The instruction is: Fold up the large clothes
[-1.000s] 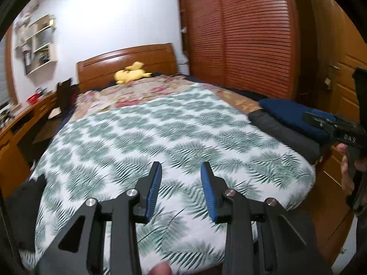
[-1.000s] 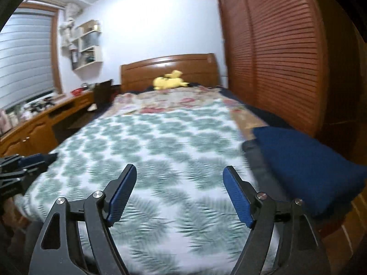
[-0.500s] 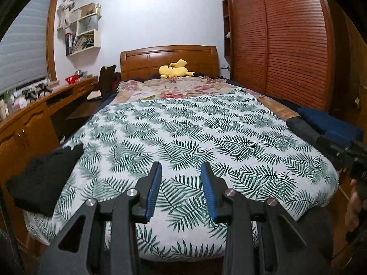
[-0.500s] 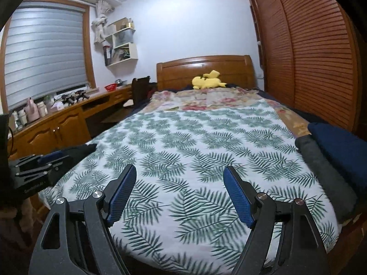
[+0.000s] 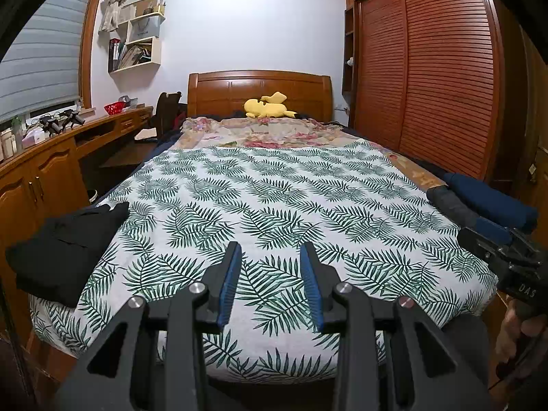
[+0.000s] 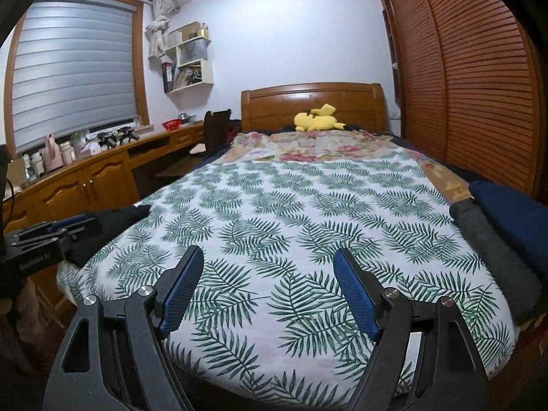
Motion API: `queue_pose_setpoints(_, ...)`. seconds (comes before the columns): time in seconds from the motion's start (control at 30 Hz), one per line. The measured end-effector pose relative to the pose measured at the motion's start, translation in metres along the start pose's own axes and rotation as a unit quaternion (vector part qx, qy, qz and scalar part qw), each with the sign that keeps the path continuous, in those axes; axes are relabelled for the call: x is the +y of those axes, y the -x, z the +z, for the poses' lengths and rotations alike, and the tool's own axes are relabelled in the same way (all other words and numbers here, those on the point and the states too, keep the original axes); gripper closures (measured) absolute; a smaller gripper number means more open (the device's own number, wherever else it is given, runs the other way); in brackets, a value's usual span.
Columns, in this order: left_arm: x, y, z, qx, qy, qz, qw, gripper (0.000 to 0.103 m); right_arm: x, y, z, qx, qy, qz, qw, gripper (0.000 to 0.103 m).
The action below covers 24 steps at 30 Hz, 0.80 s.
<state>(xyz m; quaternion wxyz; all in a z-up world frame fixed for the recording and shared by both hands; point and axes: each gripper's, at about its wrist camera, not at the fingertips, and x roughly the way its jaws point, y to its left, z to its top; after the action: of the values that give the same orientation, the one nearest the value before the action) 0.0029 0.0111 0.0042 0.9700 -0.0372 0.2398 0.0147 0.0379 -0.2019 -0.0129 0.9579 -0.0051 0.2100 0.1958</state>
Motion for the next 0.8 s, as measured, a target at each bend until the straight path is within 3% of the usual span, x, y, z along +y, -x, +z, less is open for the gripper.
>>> queue_pose_setpoints(0.8, -0.0039, 0.0024, -0.0089, -0.010, -0.005, 0.005, 0.9999, 0.069, 0.0035, 0.0024, 0.0001, -0.006, 0.001, -0.006, 1.000, 0.023)
